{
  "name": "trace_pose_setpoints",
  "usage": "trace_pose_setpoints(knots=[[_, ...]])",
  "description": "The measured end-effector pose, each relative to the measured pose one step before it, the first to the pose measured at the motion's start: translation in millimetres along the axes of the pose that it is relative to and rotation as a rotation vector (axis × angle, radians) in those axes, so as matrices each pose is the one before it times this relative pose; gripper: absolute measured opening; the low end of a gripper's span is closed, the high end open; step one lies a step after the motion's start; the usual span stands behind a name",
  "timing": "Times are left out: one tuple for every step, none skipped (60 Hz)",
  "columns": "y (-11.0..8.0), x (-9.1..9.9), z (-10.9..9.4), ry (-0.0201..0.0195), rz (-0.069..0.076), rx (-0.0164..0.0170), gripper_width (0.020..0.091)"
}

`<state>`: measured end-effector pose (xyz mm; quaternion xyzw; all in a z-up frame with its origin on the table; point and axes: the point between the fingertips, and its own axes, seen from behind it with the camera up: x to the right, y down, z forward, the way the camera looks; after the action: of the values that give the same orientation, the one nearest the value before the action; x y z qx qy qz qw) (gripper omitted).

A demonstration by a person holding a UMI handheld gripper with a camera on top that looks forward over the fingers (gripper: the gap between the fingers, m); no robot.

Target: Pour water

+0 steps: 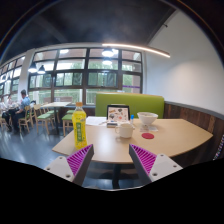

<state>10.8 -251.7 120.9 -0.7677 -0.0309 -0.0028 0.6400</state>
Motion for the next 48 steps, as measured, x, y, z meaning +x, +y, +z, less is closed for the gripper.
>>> trace_pose_setpoints(knots=[[-0.05, 0.41, -0.24, 0.0008, 0.0015, -0.00059, 0.0805], [-0.3, 0.4, -0.29, 0.00006, 0.002, 0.00012, 0.0806], [-0.52, 0.07, -0.39, -0.00043, 0.0023, 0.00024, 0.0805], [-0.42, 0.4, -0.38, -0.00019, 0.0026, 0.00019, 0.0806], [-0.58, 0.33, -0.39, -0.00026, 0.0031, 0.00037, 0.0805], [-0.45, 0.52, -0.5, -0.00046, 0.0024, 0.00084, 0.0807], [-0.62, 0.26, -0.52, -0.00112, 0.0025, 0.00146, 0.0806], [-0.62, 0.26, -0.32, -0.00107, 0.0021, 0.00172, 0.0807], [-0.41, 0.85, -0.1, -0.00089, 0.0017, 0.00137, 0.0805], [0.58, 0.09, -0.32, -0.00121, 0.0026, 0.0014, 0.0806], [0.0, 1.73, -1.18, -0.00164, 0.0001, -0.00065, 0.0805], [0.17, -0.18, 0.02, -0.00172, 0.0002, 0.00001, 0.0806], [0.0, -0.03, -0.04, -0.0026, -0.0006, -0.00009, 0.0807], [0.21, -0.68, 0.13, -0.00369, -0.0012, -0.00009, 0.0806], [-0.07, -1.18, -0.16, -0.00473, -0.0008, 0.0002, 0.0805], [0.16, -1.18, 0.34, -0.00476, -0.0008, -0.00013, 0.0806], [0.67, -1.69, 1.46, -0.00505, -0.0002, -0.00173, 0.0807], [0.83, -2.54, 1.46, -0.00564, -0.002, -0.00238, 0.0805], [0.64, -2.53, 1.84, -0.00752, -0.0019, -0.00198, 0.0806], [0.7, -2.79, 1.96, -0.00848, -0.0022, -0.00054, 0.0804], [0.9, -2.76, 2.43, -0.00793, -0.0014, -0.00076, 0.0805], [1.27, -2.87, 3.03, -0.00669, -0.0005, -0.00153, 0.0805], [0.99, -3.08, 2.82, -0.0065, 0.0003, -0.0017, 0.0805], [0.91, -2.99, -2.59, -0.00672, 0.0012, -0.00062, 0.0805], [0.71, -3.61, 4.14, -0.00698, 0.0017, -0.0002, 0.0806], [1.17, -5.01, 6.68, -0.00599, 0.0023, 0.00013, 0.0805], [0.97, -3.53, 4.51, -0.00688, 0.0023, 0.00043, 0.0805], [1.13, -3.63, 4.97, -0.00653, 0.0027, -0.00005, 0.0808], [1.18, -4.3, 5.73, -0.00672, 0.0021, -0.00065, 0.0806], [0.87, -4.98, 5.49, -0.00826, 0.0006, -0.00042, 0.0807], [0.32, -5.51, 5.74, -0.0099, -0.0011, 0.00115, 0.0808], [0.13, -5.84, 6.26, -0.01001, -0.0021, 0.0018, 0.0808], [-0.68, -2.42, 4.17, -0.00902, -0.0031, 0.00074, 0.0808], [0.91, -11.42, 4.09, -0.00326, -0.0041, 0.00152, 0.0805], [0.26, -4.78, 6.23, -0.00575, -0.0052, 0.00391, 0.0804], [-0.56, -4.48, 7.08, -0.00598, -0.0058, 0.00616, 0.0803], [-1.27, -4.65, 6.77, -0.00469, -0.005, 0.00679, 0.0804], [-1.25, -4.0, 7.35, -0.00211, -0.0046, 0.00648, 0.0802], [-1.34, -3.99, 8.02, -0.00185, -0.0041, 0.00625, 0.0801], [-1.46, -4.5, 7.62, -0.00321, -0.0035, 0.00597, 0.0805], [-2.58, 4.97, 8.13, -0.00728, -0.0021, 0.00482, 0.0804], [-1.88, -12.83, 6.31, 0.0029, -0.0027, 0.00439, 0.0801], [-1.22, -2.99, 7.6, 0.00075, -0.0017, 0.00357, 0.0802], [-0.9, -2.9, 7.56, 0.00242, -0.0022, 0.00257, 0.0802], [-0.6, -2.66, 7.17, 0.00326, -0.003, 0.00131, 0.0801], [-0.4, -2.89, 6.92, 0.00427, -0.0032, 0.00119, 0.0802], [-0.46, -2.27, 6.76, 0.00525, -0.0027, 0.00099, 0.0802], [-0.61, -2.18, 6.31, 0.00588, -0.0032, 0.00164, 0.0803]])
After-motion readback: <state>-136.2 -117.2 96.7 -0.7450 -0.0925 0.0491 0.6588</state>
